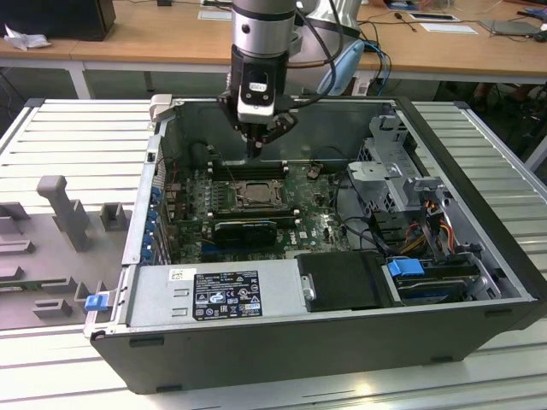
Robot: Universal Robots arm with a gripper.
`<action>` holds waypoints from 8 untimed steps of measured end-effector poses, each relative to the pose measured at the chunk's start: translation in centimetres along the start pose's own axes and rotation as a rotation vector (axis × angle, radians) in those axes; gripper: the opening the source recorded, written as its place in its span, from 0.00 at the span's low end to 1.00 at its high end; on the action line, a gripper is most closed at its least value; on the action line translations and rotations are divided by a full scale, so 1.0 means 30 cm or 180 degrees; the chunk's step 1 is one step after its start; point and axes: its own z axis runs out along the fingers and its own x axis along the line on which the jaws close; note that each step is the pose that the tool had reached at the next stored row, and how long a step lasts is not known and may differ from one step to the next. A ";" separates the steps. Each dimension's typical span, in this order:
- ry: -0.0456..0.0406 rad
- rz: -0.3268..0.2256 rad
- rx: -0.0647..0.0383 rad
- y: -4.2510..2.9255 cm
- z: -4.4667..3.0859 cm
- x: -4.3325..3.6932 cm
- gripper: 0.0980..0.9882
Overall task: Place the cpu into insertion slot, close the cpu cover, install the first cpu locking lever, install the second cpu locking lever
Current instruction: 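Install the first cpu locking lever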
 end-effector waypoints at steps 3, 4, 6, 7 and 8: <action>0.0005 -0.0246 0.0010 0.000 0.001 0.000 0.01; 0.0005 -0.0291 0.0011 0.000 0.001 0.000 0.01; 0.0008 -0.0439 0.0017 0.000 0.001 0.000 0.01; 0.0010 -0.0542 0.0021 0.000 0.002 0.000 0.01; 0.0012 -0.0663 0.0026 0.000 0.002 0.000 0.01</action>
